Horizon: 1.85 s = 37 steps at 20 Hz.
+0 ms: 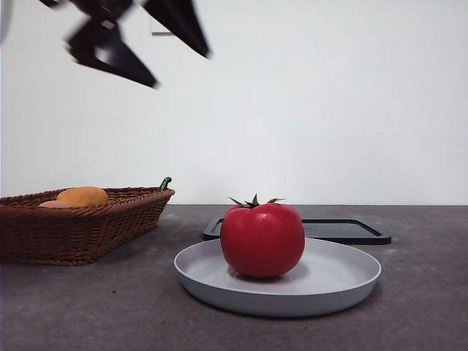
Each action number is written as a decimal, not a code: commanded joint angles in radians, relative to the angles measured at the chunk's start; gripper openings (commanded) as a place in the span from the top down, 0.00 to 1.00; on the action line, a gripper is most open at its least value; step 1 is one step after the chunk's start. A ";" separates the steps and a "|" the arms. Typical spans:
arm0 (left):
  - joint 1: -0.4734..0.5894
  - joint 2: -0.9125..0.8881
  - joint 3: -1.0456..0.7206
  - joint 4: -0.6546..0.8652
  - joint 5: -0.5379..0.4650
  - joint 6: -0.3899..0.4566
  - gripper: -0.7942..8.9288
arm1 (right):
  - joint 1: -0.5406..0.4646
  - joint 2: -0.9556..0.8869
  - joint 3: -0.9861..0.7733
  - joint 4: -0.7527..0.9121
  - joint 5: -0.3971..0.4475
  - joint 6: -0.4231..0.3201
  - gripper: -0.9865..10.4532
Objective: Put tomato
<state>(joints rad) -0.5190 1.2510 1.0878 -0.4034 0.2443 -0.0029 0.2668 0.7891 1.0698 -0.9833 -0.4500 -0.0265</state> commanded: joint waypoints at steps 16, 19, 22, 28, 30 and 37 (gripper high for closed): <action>0.190 -0.313 0.020 -0.647 0.281 0.108 0.41 | 0.005 0.105 0.019 0.017 0.000 0.000 0.53; 0.190 -0.313 0.020 -0.647 0.281 0.108 0.41 | 0.007 0.106 0.019 0.017 -0.014 0.000 0.53; 0.190 -0.313 0.020 -0.645 0.281 0.108 0.41 | 0.027 0.114 0.019 0.018 -0.033 0.003 0.53; 0.190 -0.313 0.020 -0.644 0.281 0.107 0.41 | 0.145 0.244 0.019 0.125 -0.032 0.019 0.53; 0.190 -0.313 0.020 -0.644 0.281 0.108 0.41 | 0.187 0.315 0.019 0.175 -0.025 0.019 0.53; 0.190 -0.313 0.020 -0.644 0.281 0.108 0.41 | 0.291 0.562 0.019 0.346 0.039 0.018 0.46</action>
<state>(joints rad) -0.3275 0.9329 1.0885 -1.0546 0.5228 0.0917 0.5507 1.3422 1.0698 -0.6426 -0.4122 -0.0181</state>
